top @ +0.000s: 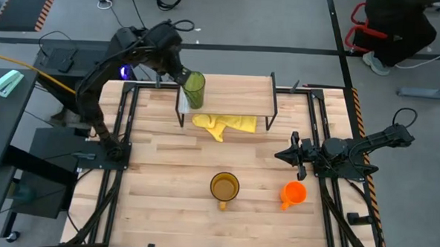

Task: Stack small to large cups/mugs on shelf
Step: Put the yellow mug on the shelf

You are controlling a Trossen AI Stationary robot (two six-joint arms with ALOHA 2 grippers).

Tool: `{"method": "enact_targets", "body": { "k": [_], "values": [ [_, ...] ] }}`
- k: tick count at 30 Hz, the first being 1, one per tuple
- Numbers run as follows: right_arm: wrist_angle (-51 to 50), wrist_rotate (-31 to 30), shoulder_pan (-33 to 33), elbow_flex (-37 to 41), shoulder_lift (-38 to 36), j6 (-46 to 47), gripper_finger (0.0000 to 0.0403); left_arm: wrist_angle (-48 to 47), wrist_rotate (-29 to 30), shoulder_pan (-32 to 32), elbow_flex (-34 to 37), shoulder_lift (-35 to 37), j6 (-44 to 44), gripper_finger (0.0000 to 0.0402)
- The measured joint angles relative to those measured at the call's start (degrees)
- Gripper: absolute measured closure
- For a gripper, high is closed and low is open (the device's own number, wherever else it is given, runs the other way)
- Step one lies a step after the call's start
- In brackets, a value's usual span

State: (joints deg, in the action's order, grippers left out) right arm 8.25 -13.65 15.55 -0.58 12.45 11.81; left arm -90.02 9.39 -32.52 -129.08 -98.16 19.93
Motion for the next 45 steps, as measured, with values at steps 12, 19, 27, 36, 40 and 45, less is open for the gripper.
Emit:
{"method": "enact_targets", "body": {
  "k": [12,19,27,36,40,45],
  "values": [
    [0.0,0.0,0.0,0.0,0.0,1.7,0.0389,0.0,3.8,12.6,0.1,6.7,-0.1,0.0259],
    [0.0,0.0,0.0,0.0,0.0,1.7,0.0389,0.0,14.9,25.2,0.1,8.0,1.7,0.0267],
    [0.2,0.0,0.0,0.0,0.0,3.1,0.0389,0.0,23.0,36.8,0.1,8.1,5.3,0.0270],
    [0.2,0.3,0.0,0.0,0.0,6.2,0.0389,0.3,34.2,42.9,1.0,10.2,8.4,0.0289],
    [0.2,1.2,0.0,0.0,0.0,6.2,0.0389,0.1,41.5,42.6,10.8,15.9,12.7,0.0297],
    [0.2,2.8,0.0,0.0,0.0,6.7,0.0389,-0.1,40.1,41.0,31.0,26.8,23.0,0.0301]
  ]
}}
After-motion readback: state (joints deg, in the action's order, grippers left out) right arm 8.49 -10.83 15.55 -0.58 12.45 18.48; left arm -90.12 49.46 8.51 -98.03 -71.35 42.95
